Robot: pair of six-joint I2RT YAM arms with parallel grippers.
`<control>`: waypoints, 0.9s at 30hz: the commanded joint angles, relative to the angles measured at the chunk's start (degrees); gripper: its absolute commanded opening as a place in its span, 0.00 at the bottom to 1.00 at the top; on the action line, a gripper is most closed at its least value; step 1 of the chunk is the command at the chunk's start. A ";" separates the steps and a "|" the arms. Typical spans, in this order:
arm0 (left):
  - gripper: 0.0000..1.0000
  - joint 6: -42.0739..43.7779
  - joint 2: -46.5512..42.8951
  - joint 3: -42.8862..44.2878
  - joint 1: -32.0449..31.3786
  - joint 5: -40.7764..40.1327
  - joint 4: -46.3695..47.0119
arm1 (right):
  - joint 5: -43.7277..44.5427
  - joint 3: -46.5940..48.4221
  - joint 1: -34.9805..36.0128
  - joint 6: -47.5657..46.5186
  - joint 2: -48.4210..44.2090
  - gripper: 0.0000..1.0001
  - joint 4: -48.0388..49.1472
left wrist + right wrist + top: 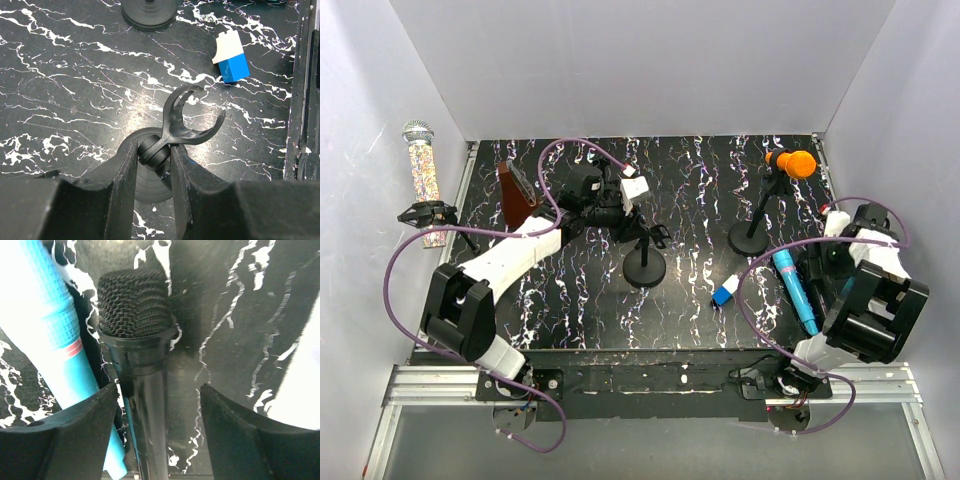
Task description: Remove the microphone from the stand
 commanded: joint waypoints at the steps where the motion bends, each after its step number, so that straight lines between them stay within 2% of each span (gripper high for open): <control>1: 0.00 1.35 1.35 2.97 -0.17 0.41 3.68 | -1.16 7.98 -1.60 1.67 0.18 0.77 -8.79; 11: 0.00 5.74 8.55 7.10 -0.34 -4.16 18.88 | -6.44 9.22 -3.27 1.94 -10.63 0.79 -14.69; 17: 0.00 7.42 16.19 10.96 0.09 -10.39 29.17 | -8.28 10.19 -3.27 3.61 -14.67 0.79 -16.62; 27: 0.00 6.71 29.83 27.13 2.82 -18.84 27.52 | -16.80 12.12 -3.27 1.68 -24.16 0.80 -21.54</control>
